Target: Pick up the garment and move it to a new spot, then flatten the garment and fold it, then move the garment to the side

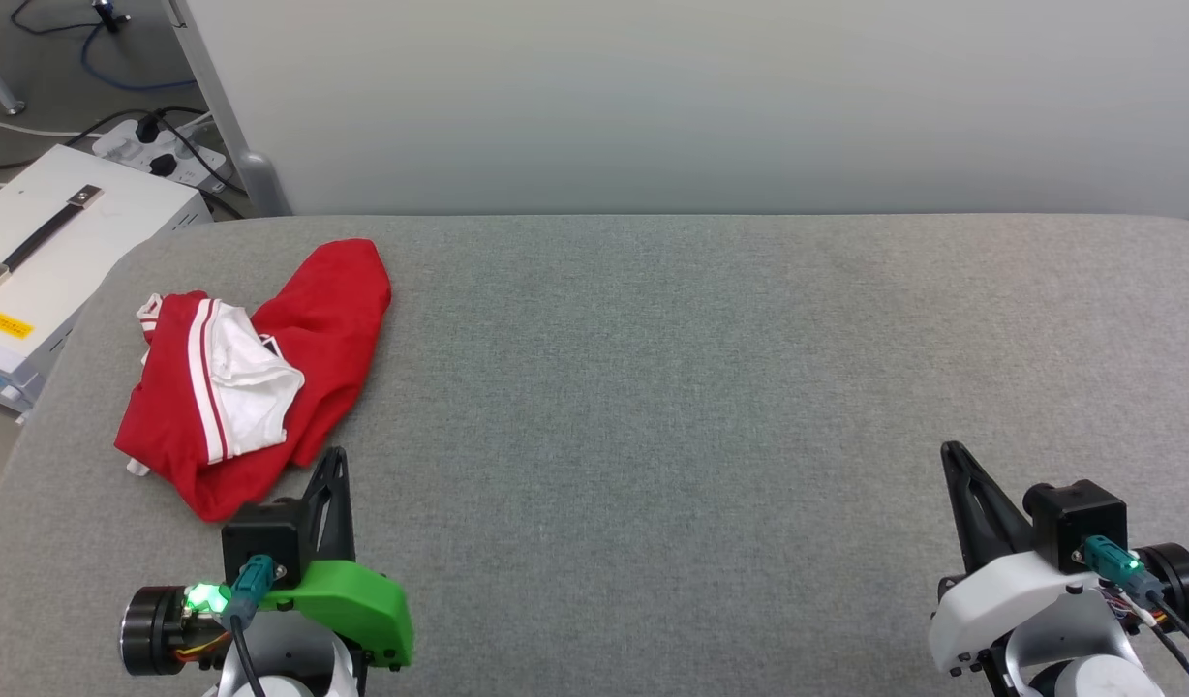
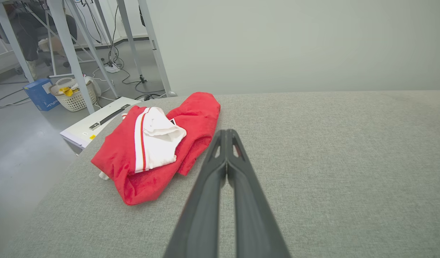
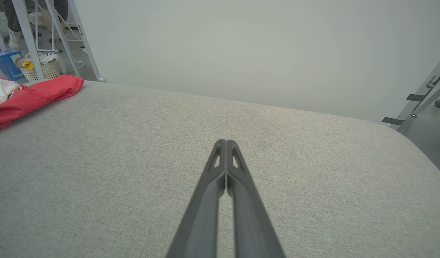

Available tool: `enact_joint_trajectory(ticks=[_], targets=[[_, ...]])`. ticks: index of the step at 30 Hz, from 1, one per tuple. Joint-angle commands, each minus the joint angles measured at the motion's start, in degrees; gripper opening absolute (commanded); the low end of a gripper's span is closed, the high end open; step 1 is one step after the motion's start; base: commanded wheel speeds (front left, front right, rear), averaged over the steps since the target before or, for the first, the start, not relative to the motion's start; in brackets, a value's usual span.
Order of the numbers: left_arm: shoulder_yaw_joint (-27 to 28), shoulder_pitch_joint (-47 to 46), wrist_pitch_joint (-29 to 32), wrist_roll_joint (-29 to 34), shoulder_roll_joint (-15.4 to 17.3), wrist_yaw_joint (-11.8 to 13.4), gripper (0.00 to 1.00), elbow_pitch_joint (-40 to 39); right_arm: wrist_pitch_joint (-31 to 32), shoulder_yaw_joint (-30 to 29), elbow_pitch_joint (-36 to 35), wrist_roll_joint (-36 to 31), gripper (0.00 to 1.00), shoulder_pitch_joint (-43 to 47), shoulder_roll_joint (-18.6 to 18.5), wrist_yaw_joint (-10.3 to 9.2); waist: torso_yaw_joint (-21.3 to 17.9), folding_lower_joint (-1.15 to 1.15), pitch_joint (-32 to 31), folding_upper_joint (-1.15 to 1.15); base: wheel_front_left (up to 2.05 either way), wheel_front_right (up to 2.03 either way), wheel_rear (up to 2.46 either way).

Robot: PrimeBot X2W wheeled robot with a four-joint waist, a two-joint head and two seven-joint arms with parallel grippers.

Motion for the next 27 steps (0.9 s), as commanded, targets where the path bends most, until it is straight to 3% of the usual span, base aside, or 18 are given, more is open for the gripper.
enact_joint_trajectory(ticks=[1,27], targets=[[0.0,-1.0,0.0,0.6,-0.3,0.2,0.0,-0.1,0.1,0.0,0.0,-0.5,0.0,-0.9,-0.1,-0.04,0.0,0.0,0.0,0.32,0.0,0.0,0.0],[0.0,-1.0,0.0,0.6,-0.3,0.2,0.0,-0.1,0.1,0.0,0.0,-0.5,0.0,-0.9,-0.1,-0.04,0.0,0.0,0.0,0.32,0.0,0.0,0.0]])
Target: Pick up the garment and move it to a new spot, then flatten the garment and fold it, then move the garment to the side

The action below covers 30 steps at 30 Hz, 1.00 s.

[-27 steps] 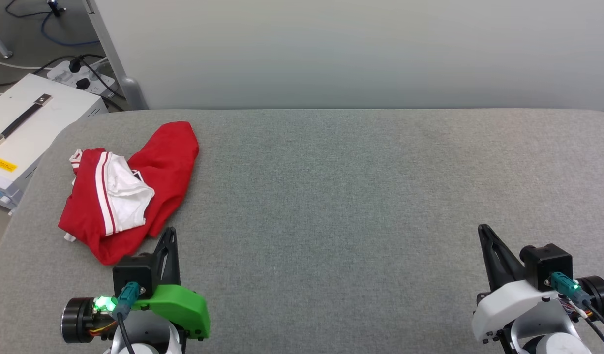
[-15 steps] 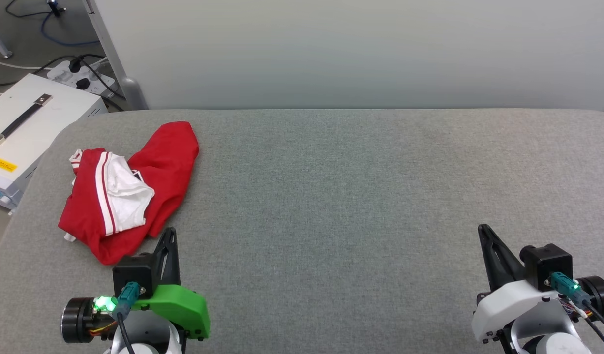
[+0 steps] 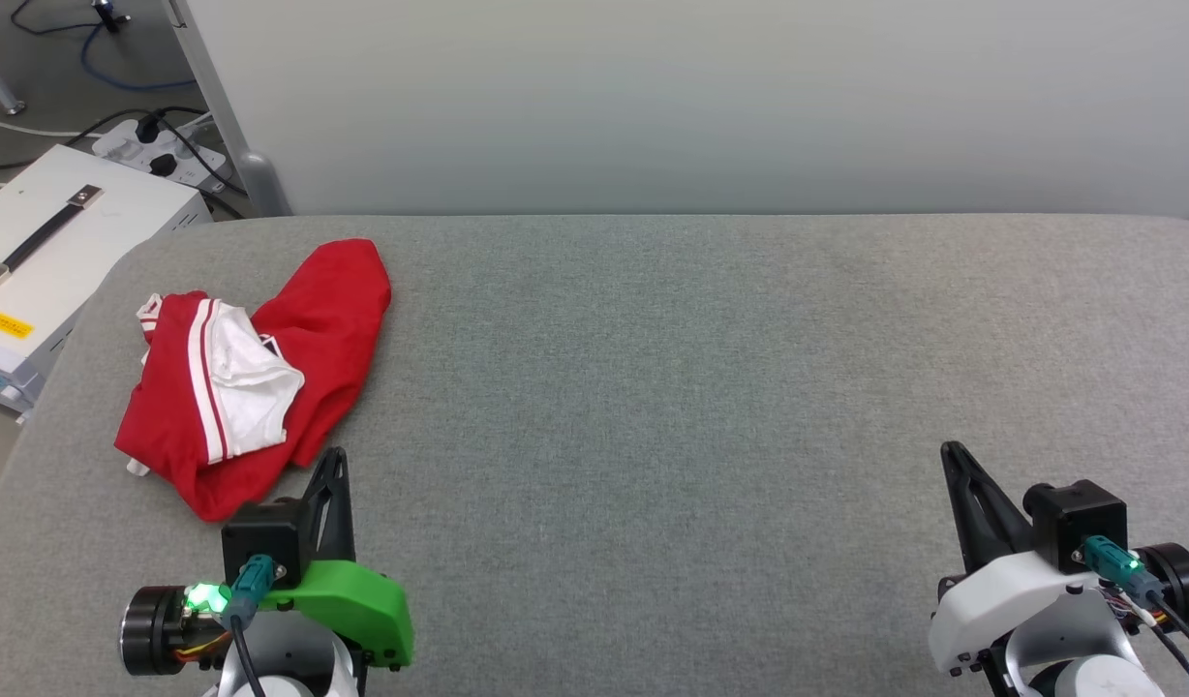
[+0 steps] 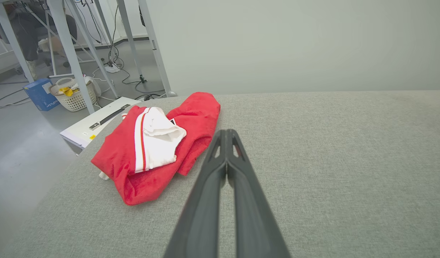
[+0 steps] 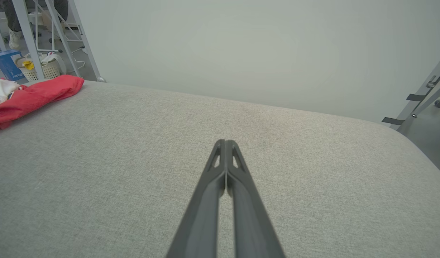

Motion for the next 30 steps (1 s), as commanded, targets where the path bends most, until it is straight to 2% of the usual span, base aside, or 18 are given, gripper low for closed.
enact_joint_trajectory(ticks=[1,10,11,12,30], targets=[[0.0,-1.0,0.0,0.6,-0.3,0.2,0.0,-0.1,0.1,0.0,0.0,-0.5,0.0,-0.9,-0.1,-0.04,0.0,0.0,0.0,0.32,0.0,0.0,0.0],[0.0,-1.0,0.0,0.6,-0.3,0.2,0.0,-0.1,0.1,0.0,0.0,-0.5,0.0,-0.9,-0.1,-0.04,0.0,0.0,0.0,0.32,0.0,0.0,0.0],[0.0,-1.0,0.0,0.6,-0.3,0.2,1.0,-0.1,0.1,0.0,0.0,-0.5,1.0,-0.9,-0.1,-0.04,0.0,0.0,0.0,0.32,0.0,0.0,0.0],[0.0,0.0,0.0,0.0,0.0,0.0,1.0,0.0,0.0,0.0,0.0,0.0,1.0,0.0,0.0,0.0,0.0,0.0,0.0,0.0,0.0,0.0,0.0],[0.1,0.3,-2.1,-1.3,0.0,1.3,1.0,-0.8,-2.0,-1.6,-1.3,3.0,1.0,-0.3,0.0,-0.01,0.1,0.0,0.2,0.04,0.0,0.0,0.0]])
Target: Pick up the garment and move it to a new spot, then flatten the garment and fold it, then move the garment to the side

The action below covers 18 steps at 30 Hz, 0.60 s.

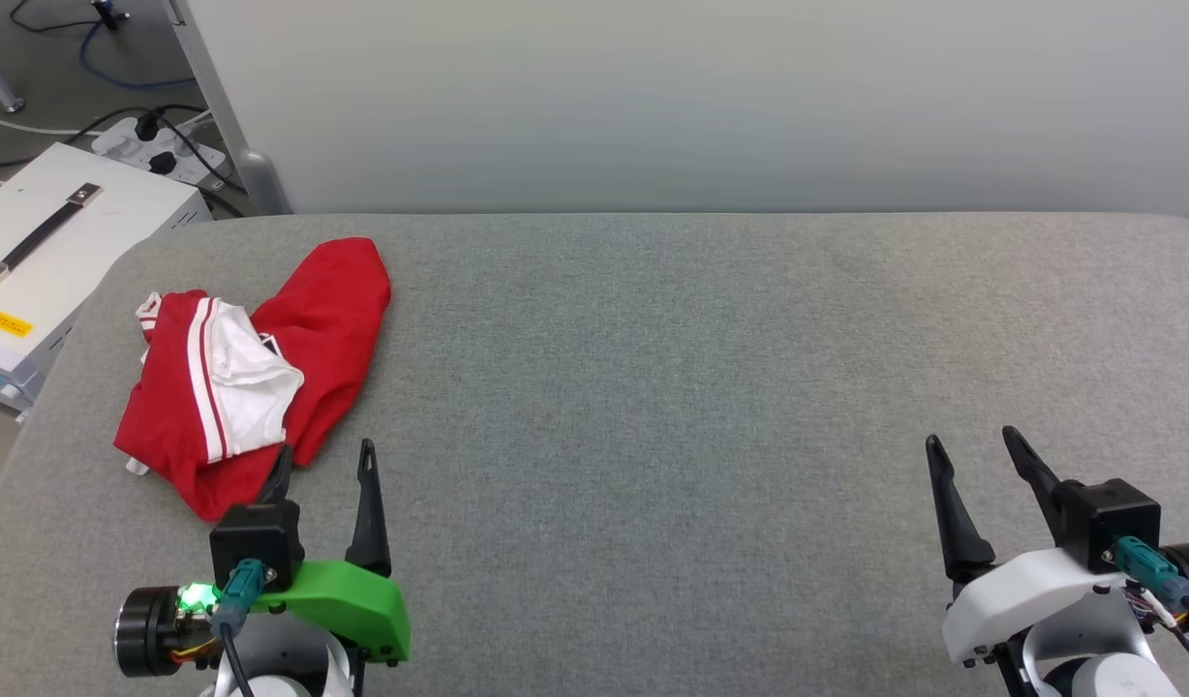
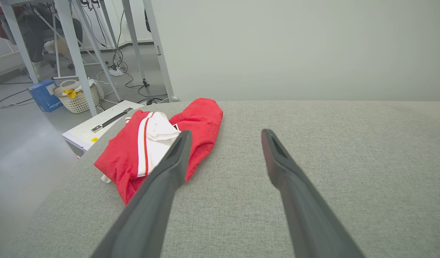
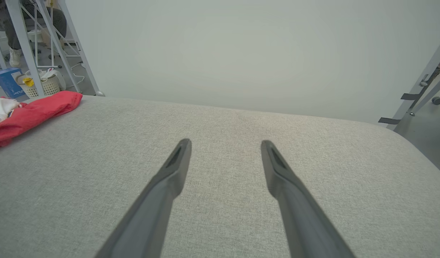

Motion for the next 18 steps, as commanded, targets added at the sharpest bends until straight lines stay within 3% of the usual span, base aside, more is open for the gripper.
enact_joint_trajectory(ticks=[1,18], targets=[[0.1,0.3,-0.6,-0.4,0.0,0.4,1.0,-0.3,-0.7,-0.3,-0.7,0.9,1.0,-0.3,0.0,-0.01,0.0,0.0,0.0,0.04,0.0,0.0,0.0],[0.0,0.9,-2.6,-1.6,-0.1,0.9,1.0,-0.9,-2.7,-1.9,-2.3,4.1,1.0,0.1,0.0,-0.01,0.0,0.0,-0.2,0.08,0.0,0.0,0.0]])
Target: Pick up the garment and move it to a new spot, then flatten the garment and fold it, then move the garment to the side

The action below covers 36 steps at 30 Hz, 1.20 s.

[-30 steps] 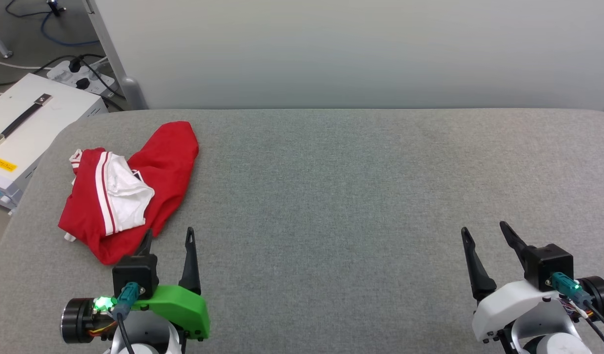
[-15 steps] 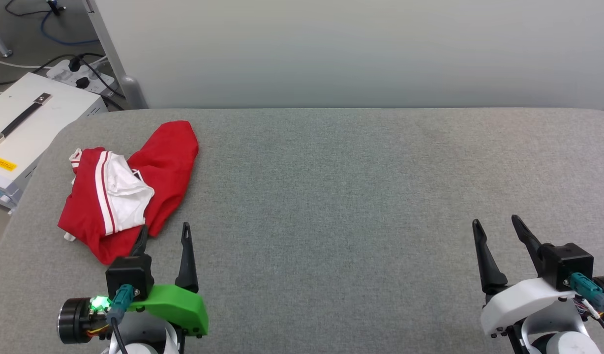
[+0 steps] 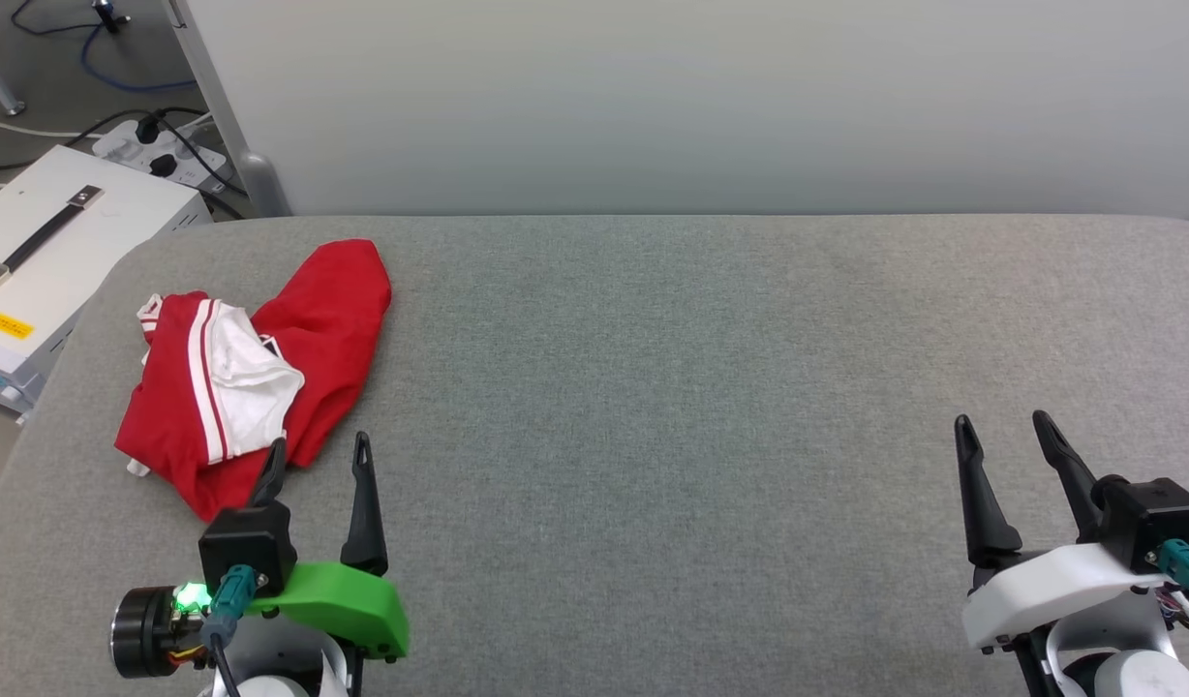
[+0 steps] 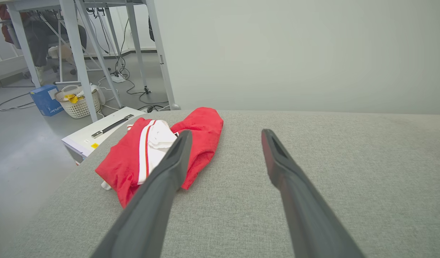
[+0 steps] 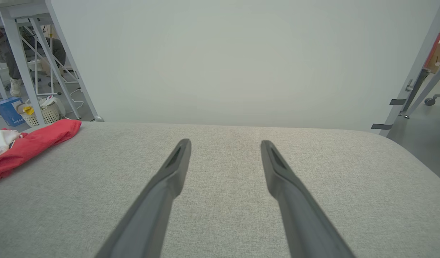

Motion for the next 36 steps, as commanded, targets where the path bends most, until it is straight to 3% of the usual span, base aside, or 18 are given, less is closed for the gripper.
enact_joint_trajectory(ticks=[1,36], targets=[[0.0,0.9,-0.7,-0.6,-0.1,0.4,1.0,-0.4,-0.6,-0.3,-0.7,0.8,1.0,0.2,0.0,-0.01,0.0,0.0,0.0,0.08,0.0,0.0,0.0],[-0.3,1.9,-4.8,-3.0,-0.2,-0.2,1.0,-0.3,-4.7,-1.8,-3.5,5.3,1.0,1.4,-0.1,-0.02,0.3,0.0,0.0,0.17,0.0,0.0,0.0]])
